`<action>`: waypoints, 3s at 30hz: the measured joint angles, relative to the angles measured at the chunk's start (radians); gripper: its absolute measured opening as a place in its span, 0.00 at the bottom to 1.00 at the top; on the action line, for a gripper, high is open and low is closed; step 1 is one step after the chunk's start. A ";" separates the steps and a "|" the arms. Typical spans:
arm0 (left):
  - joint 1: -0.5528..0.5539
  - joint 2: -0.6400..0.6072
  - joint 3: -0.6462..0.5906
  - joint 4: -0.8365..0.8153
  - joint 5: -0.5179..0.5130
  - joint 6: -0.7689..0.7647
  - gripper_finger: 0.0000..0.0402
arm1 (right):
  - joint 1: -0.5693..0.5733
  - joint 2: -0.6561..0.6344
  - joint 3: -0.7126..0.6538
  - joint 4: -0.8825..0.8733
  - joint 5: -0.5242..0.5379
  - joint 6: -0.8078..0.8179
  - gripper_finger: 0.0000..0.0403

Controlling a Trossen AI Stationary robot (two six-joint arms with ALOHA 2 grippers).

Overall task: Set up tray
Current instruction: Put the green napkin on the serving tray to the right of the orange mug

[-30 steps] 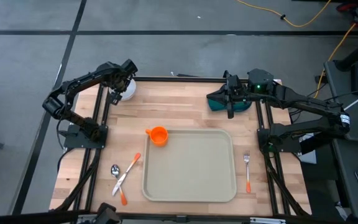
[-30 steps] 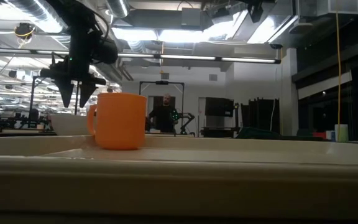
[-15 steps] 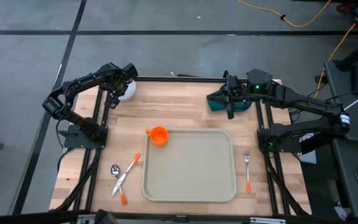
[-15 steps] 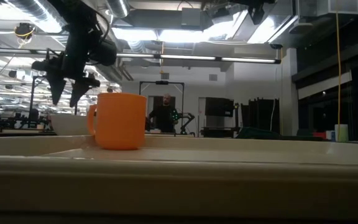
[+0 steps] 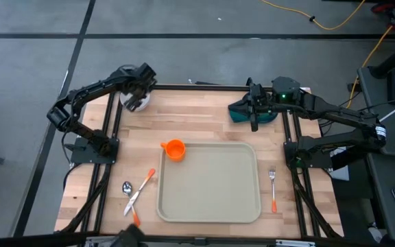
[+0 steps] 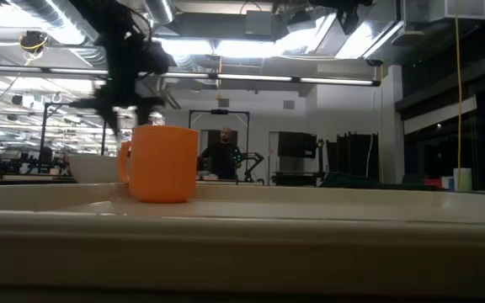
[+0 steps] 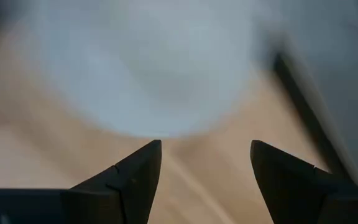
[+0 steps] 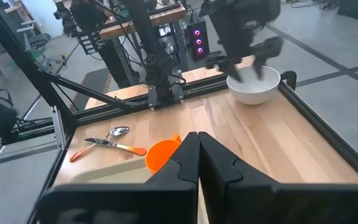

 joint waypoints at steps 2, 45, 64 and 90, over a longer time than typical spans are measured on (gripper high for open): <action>-0.024 0.000 0.006 0.149 0.017 0.116 0.60 | 0.000 0.000 0.000 0.000 0.001 0.024 0.01; -0.317 0.265 0.010 1.139 0.351 0.930 0.60 | 0.000 0.047 0.000 -0.147 0.179 0.188 0.01; -0.353 0.512 0.130 1.232 0.467 0.310 0.60 | 0.000 0.068 0.000 -0.132 0.178 0.184 0.01; -0.357 0.145 0.171 1.065 0.397 1.078 0.60 | 0.000 0.075 0.000 -0.301 0.177 0.164 0.01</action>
